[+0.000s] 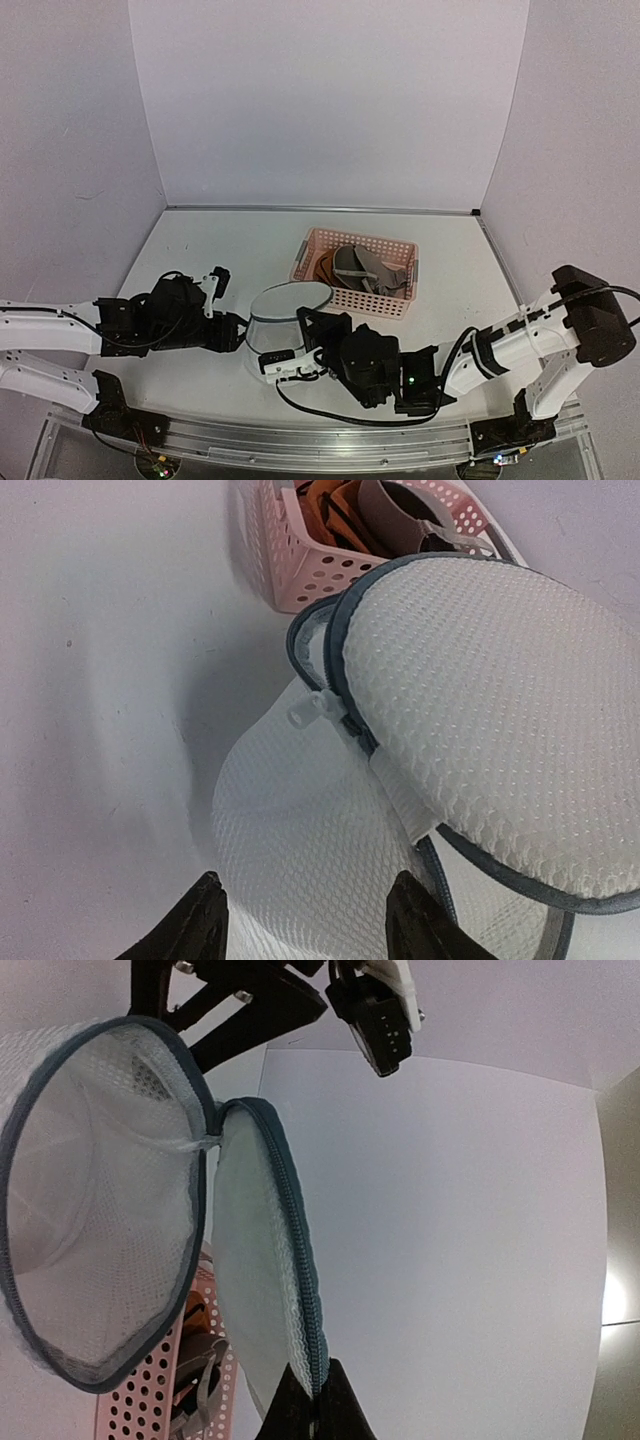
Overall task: Unzip the laundry bag and remove the bra
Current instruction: Close the laundry bag lid on the laundry bag.
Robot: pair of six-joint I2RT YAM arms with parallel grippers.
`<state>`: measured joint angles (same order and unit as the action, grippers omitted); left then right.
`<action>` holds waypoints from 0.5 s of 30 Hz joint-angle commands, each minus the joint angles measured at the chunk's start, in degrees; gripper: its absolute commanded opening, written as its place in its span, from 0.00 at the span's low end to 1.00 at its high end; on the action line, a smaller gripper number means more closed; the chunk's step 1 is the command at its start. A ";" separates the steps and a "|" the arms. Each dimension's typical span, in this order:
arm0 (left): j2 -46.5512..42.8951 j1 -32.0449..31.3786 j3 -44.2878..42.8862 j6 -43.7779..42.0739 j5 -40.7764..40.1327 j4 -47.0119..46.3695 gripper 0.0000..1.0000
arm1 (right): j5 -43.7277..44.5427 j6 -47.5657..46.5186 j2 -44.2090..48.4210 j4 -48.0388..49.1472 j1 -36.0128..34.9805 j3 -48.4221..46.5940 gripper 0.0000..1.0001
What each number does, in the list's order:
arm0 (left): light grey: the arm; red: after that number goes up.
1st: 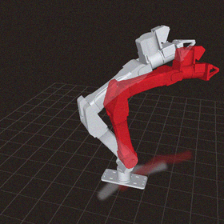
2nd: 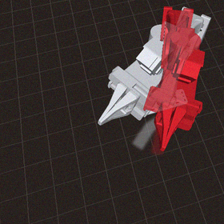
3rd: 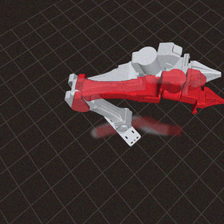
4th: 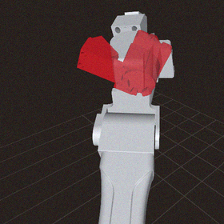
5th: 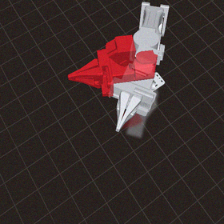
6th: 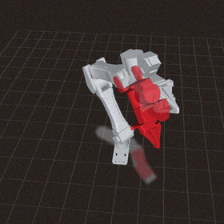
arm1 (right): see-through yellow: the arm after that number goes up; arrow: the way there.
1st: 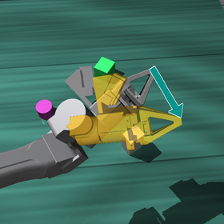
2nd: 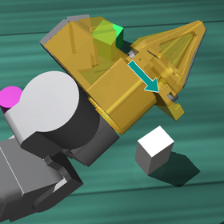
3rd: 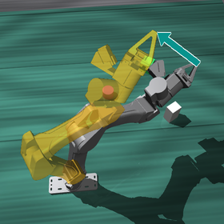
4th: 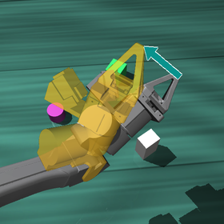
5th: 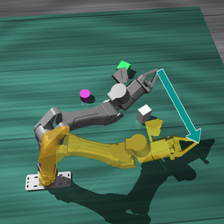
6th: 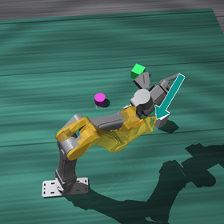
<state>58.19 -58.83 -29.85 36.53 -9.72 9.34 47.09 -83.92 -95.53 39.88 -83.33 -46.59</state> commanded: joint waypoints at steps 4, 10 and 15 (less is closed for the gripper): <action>0.58 -0.15 1.29 2.26 -1.18 -2.27 0.54 | 1.40 10.16 -3.19 3.26 -0.95 -1.62 0.00; -2.04 -0.15 1.41 4.65 -7.82 3.10 0.53 | 0.21 16.91 -3.27 -2.29 -1.23 -2.92 0.06; -4.58 -0.15 1.95 5.84 -11.74 6.30 0.53 | -1.57 21.60 -3.13 -5.75 -2.19 -3.24 0.15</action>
<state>56.10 -58.83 -28.25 40.60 -16.08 13.08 46.98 -68.77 -99.20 36.03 -84.42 -47.29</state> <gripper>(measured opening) 0.533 0.117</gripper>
